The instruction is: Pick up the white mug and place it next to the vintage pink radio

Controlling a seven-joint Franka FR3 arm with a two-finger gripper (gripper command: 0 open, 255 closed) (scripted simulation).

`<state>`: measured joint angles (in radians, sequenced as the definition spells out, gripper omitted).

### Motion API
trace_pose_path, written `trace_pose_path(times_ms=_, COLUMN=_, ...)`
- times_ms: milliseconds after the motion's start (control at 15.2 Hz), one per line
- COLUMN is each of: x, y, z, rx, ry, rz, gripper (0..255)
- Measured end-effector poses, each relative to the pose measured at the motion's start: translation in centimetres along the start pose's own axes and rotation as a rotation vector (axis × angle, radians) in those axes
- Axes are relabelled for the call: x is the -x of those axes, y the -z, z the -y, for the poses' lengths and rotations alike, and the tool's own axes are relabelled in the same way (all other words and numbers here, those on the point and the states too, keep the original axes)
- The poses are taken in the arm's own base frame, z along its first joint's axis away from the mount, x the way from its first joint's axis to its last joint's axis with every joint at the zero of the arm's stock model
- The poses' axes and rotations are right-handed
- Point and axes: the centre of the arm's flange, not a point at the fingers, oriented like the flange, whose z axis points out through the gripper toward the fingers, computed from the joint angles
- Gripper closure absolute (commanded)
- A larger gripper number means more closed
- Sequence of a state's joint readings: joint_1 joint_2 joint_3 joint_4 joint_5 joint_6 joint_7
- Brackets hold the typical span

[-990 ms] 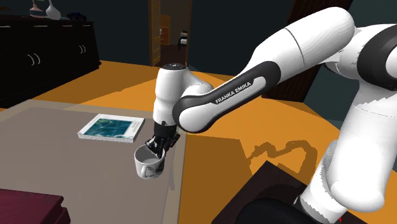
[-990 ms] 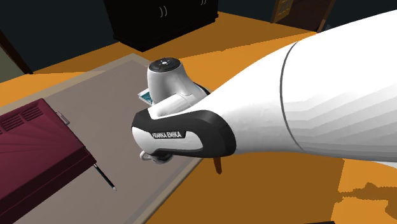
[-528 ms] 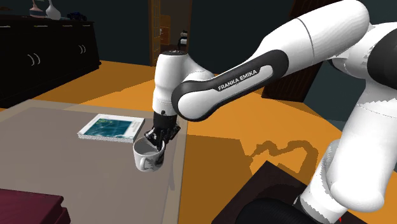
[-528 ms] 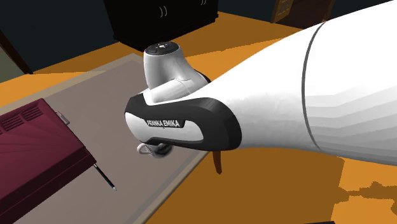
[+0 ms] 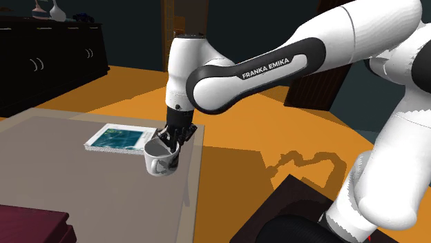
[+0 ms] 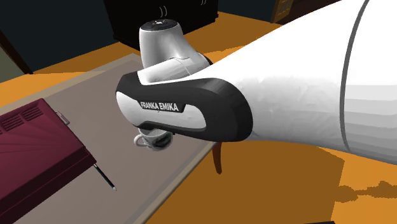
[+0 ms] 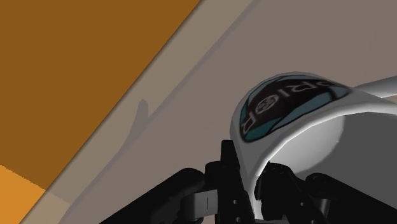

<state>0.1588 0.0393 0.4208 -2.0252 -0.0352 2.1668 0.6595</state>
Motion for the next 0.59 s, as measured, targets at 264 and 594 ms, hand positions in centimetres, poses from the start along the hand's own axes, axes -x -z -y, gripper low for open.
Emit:
trace_pose_path(times_ms=264, x=-0.1, y=2.0, z=0.2, rx=0.0, ry=0.0, rz=0.0, gripper=255)
trace_pose_path(times_ms=594, x=-0.3, y=4.6, z=0.3, rx=0.0, ry=0.0, rz=0.0, gripper=255)
